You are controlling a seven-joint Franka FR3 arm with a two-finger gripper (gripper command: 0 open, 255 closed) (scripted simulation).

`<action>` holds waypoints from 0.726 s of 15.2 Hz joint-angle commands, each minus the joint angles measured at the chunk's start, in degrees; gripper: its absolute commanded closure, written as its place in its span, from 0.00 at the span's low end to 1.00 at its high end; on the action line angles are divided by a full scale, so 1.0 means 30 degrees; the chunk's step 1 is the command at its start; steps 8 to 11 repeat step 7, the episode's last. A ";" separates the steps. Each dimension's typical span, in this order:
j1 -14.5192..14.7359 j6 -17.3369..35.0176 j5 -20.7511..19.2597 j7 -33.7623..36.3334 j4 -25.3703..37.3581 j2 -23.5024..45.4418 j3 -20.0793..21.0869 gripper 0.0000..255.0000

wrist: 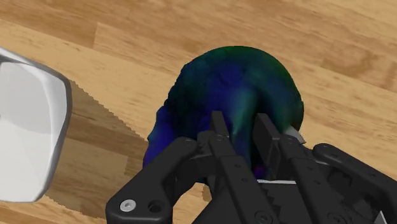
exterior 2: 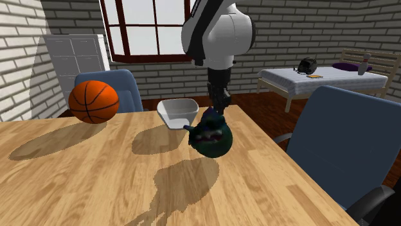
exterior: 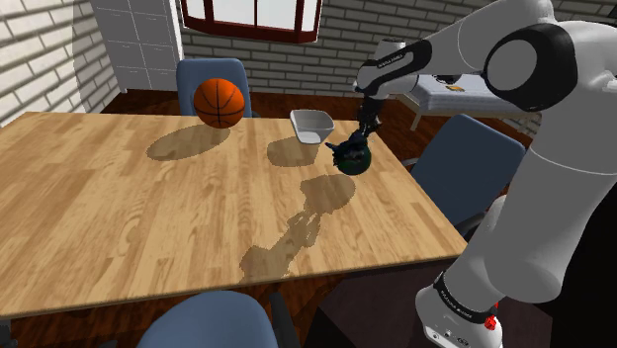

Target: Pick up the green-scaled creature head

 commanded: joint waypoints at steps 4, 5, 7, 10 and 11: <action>0.0161 -0.1200 -0.0521 0.0322 0.0741 -0.0657 -0.0117 1.00; 0.0185 -0.1438 -0.0610 0.0371 0.0889 -0.0771 -0.0133 1.00; 0.0187 -0.1474 -0.0625 0.0379 0.0911 -0.0789 -0.0135 1.00; 0.0187 -0.1474 -0.0625 0.0379 0.0911 -0.0789 -0.0135 1.00; 0.0187 -0.1474 -0.0625 0.0379 0.0911 -0.0789 -0.0135 1.00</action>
